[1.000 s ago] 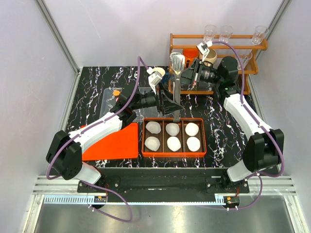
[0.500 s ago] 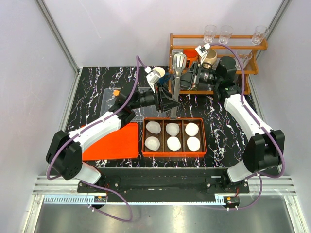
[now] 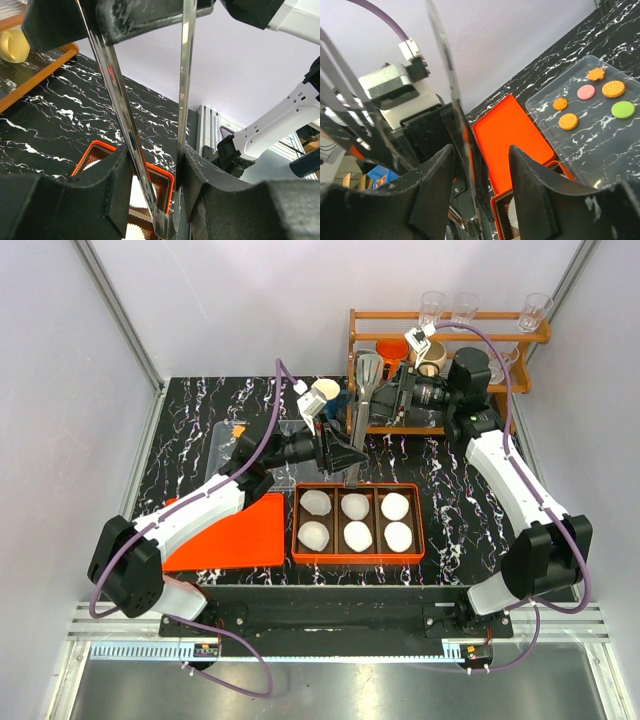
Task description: Pack the cookies
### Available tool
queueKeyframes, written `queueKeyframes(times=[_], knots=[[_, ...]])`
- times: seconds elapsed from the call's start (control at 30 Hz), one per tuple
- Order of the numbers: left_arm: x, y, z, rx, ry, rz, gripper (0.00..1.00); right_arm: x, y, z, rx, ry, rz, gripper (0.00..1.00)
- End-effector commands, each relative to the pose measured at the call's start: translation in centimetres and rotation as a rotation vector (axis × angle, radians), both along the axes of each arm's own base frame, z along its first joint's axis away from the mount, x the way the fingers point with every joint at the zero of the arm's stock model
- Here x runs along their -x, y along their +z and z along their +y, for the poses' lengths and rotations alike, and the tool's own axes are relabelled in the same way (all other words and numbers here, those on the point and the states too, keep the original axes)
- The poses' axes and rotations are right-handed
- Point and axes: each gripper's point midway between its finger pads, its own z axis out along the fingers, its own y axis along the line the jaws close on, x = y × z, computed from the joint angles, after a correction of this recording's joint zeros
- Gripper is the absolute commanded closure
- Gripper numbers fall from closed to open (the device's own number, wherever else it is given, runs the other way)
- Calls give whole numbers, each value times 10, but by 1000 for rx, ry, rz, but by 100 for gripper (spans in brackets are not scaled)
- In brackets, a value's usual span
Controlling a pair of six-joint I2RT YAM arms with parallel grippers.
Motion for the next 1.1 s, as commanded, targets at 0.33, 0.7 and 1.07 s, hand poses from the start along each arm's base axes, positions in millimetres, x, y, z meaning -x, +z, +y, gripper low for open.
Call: queueKeyframes(times=[0.33,0.7,1.07], knots=[[2,51,26,81,66,-151,58,-8,15,-33,30,-80,-94,43],[-10,51,37,44,127,-168,57,-2,-2,-57,49,-90,-87,43],[-23,58,51,7,192,-214,54,13,-32,-63,101,-69,-45,43]])
